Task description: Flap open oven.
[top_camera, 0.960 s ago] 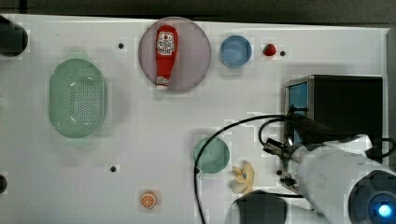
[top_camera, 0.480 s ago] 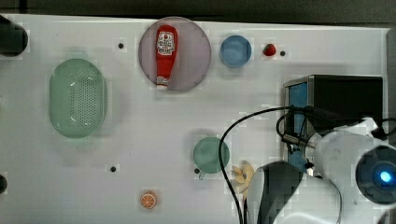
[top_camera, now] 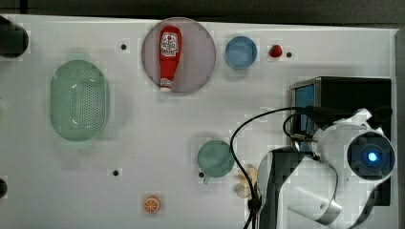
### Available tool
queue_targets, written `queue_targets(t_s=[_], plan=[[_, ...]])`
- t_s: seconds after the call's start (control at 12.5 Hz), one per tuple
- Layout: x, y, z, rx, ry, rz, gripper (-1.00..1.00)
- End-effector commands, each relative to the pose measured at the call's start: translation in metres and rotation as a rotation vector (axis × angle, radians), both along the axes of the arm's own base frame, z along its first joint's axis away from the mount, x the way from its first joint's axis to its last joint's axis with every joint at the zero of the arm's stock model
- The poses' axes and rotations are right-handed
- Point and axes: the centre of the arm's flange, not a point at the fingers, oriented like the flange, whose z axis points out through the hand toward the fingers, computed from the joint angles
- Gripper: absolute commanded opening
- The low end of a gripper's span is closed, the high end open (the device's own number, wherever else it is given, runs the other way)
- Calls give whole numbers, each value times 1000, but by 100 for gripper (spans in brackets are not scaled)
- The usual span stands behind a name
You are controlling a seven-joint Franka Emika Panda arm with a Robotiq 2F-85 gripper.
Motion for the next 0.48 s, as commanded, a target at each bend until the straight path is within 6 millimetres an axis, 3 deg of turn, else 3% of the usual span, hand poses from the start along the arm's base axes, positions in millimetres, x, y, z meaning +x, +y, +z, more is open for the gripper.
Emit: queue_targets(t_s=[0.08,0.48], plan=[[3,-2,-18,-11,17,62,-65],[10,-3,-45,-31,25,74,-65]])
